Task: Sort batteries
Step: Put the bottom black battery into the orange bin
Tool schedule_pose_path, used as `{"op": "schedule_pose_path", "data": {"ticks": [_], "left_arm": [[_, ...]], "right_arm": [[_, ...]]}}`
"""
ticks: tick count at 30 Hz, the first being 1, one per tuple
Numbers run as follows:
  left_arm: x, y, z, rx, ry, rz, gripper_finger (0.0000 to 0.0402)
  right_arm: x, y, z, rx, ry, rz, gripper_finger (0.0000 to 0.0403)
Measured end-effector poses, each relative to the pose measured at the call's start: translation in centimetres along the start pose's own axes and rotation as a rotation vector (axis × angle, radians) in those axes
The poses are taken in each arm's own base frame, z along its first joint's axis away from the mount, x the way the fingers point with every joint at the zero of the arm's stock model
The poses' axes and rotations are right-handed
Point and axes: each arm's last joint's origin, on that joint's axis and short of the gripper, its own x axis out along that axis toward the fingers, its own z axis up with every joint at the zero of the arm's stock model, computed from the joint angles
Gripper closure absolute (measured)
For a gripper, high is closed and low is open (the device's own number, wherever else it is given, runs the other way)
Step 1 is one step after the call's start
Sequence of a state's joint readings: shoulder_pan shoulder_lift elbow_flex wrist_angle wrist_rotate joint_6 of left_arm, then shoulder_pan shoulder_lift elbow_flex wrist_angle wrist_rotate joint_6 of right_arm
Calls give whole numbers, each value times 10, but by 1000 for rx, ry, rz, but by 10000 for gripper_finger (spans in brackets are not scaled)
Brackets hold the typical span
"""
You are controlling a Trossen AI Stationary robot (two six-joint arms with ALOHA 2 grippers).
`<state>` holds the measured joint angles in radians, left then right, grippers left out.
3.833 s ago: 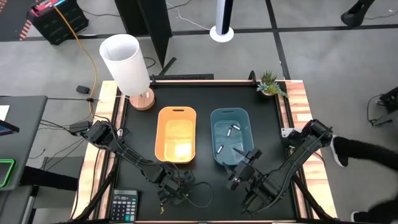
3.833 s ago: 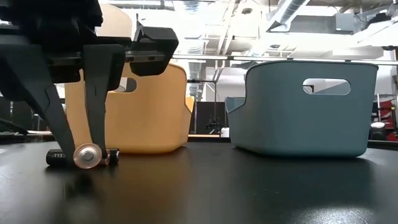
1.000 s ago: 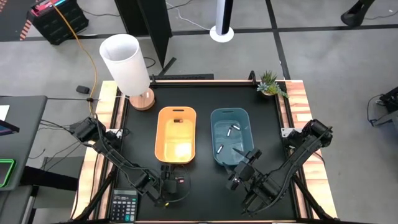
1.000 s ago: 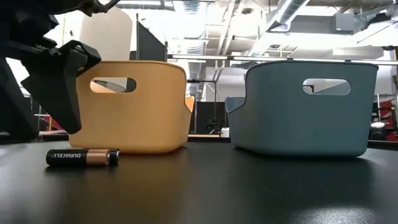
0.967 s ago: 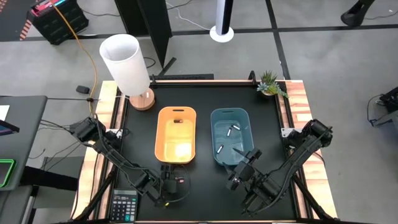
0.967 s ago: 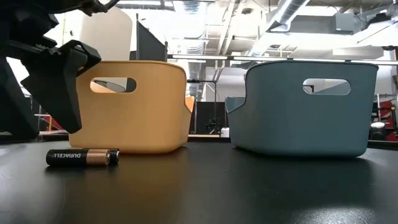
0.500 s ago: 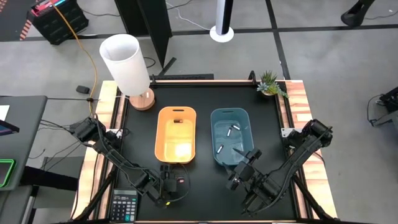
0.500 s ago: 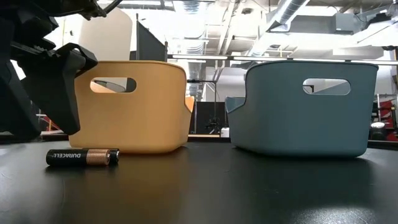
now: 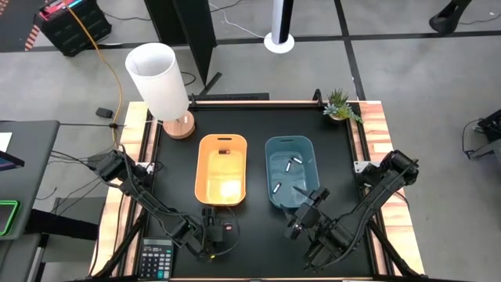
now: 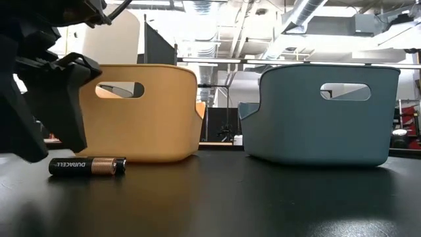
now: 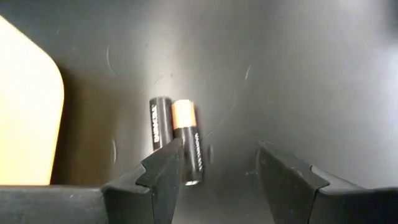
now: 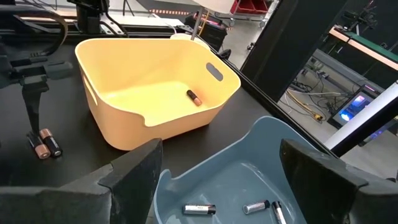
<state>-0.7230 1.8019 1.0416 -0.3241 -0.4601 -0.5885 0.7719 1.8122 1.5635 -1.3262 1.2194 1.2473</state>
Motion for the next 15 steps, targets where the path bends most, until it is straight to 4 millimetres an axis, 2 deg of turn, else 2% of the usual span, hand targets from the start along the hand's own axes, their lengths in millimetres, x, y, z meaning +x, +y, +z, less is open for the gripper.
{"op": "schedule_pose_path", "data": {"ticks": [15], "left_arm": [[8,-1,-4,4,24,5,210]], "right_arm": [[0,0,0,0,0,0,62]]}}
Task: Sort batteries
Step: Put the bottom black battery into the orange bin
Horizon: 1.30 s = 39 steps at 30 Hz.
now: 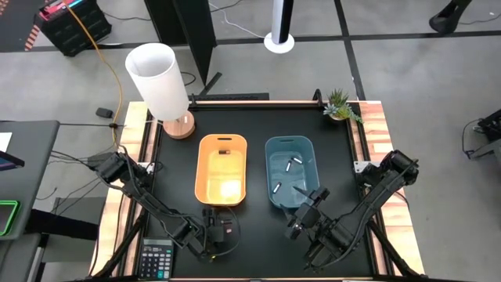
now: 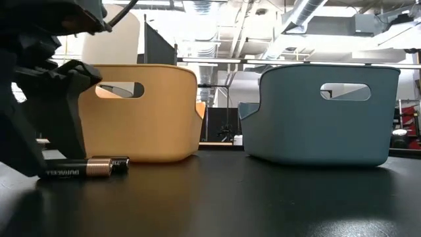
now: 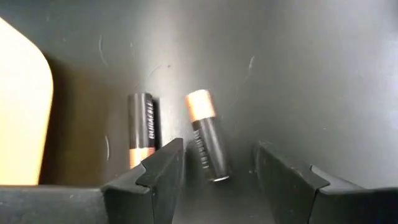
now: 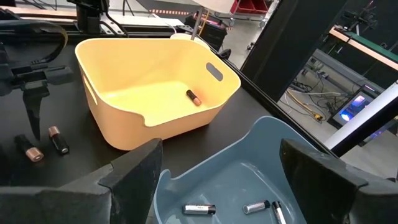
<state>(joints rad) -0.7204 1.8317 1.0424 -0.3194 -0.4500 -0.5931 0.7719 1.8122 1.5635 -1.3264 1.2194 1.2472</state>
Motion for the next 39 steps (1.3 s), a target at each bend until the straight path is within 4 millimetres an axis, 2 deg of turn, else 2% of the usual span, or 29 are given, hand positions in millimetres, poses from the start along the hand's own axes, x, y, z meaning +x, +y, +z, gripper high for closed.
{"op": "schedule_pose_path", "data": {"ticks": [7,10,23,34,39], "left_arm": [[1,0,-1,-2,5,-2,211],[1,0,-1,-5,5,-2,226],[0,-1,2,6,-4,-15,394],[0,-1,1,35,22,-52,401],[0,-2,1,39,35,-77,382]], "right_arm": [[0,0,0,0,0,0,62],[0,0,0,0,0,0,62],[0,0,0,0,0,0,62],[0,0,0,1,0,0,62],[0,0,0,1,0,0,62]]}}
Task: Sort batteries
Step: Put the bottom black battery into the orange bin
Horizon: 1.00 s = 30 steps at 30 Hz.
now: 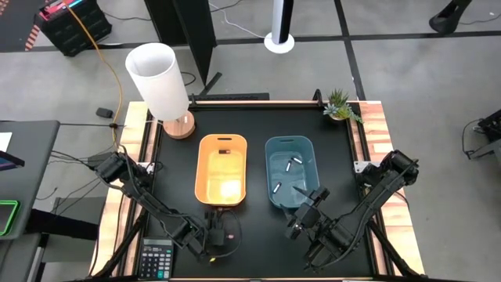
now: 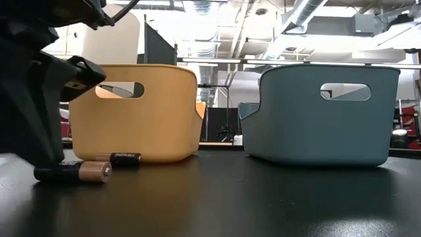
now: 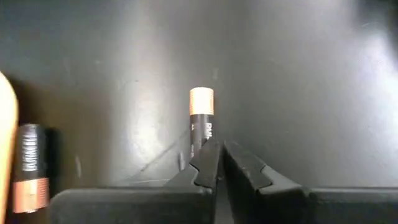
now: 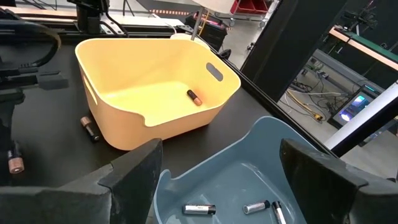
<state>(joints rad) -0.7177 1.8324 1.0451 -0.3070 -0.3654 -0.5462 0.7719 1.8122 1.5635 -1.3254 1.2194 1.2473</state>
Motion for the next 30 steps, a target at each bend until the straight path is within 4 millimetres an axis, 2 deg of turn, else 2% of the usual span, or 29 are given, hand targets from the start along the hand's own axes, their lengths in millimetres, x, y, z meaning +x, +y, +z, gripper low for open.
{"op": "schedule_pose_path", "data": {"ticks": [12,19,26,30], "left_arm": [[4,5,-5,-7,36,-6,320],[0,6,-5,12,83,-18,316],[-14,0,1,103,192,-21,316],[-17,-2,5,157,175,-7,316]], "right_arm": [[0,0,0,2,0,1,62],[0,0,0,2,0,1,62],[0,0,0,2,0,1,62],[0,0,0,1,0,0,62]]}}
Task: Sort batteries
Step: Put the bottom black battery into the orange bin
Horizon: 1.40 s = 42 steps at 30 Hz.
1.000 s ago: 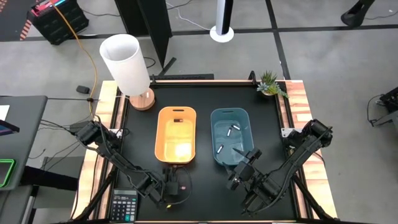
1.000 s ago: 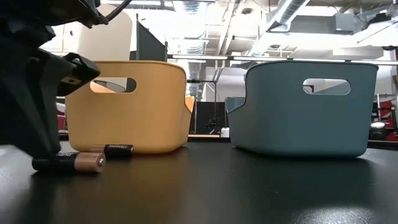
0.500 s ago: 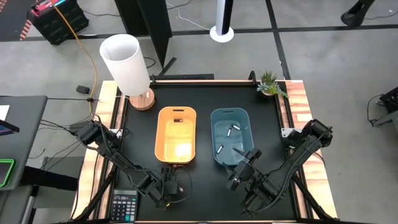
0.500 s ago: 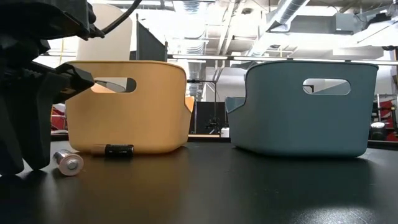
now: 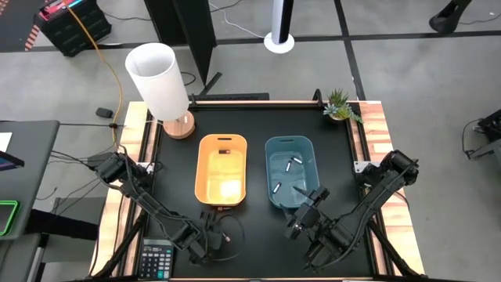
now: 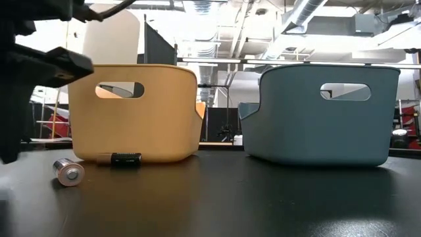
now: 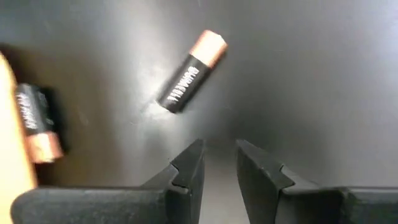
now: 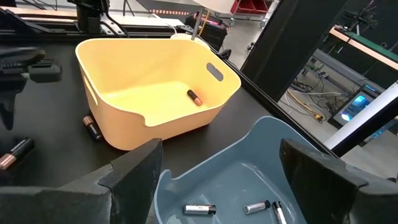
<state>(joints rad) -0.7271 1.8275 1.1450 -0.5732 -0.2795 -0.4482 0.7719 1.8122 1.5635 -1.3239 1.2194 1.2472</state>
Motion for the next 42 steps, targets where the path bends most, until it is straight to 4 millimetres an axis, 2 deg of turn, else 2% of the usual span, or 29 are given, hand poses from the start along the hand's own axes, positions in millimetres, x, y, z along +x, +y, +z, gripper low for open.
{"op": "schedule_pose_path", "data": {"ticks": [4,10,13,21,24,28,37,42], "left_arm": [[0,1,1,49,-21,28,299],[1,6,6,99,-58,79,222],[5,8,11,130,-127,62,196],[20,16,15,166,-127,13,188],[29,18,17,155,-110,-20,200],[44,17,12,152,-55,-41,236],[48,18,12,130,-42,-55,363],[48,19,12,126,-42,-54,363]], "right_arm": [[0,0,0,0,0,0,62],[0,0,0,0,0,0,62],[0,0,0,0,0,0,62],[0,0,0,-1,0,0,62],[0,0,0,-2,0,-1,62],[0,0,0,-4,1,-1,62],[0,0,0,-4,2,-1,62],[0,0,0,-3,3,0,62]]}}
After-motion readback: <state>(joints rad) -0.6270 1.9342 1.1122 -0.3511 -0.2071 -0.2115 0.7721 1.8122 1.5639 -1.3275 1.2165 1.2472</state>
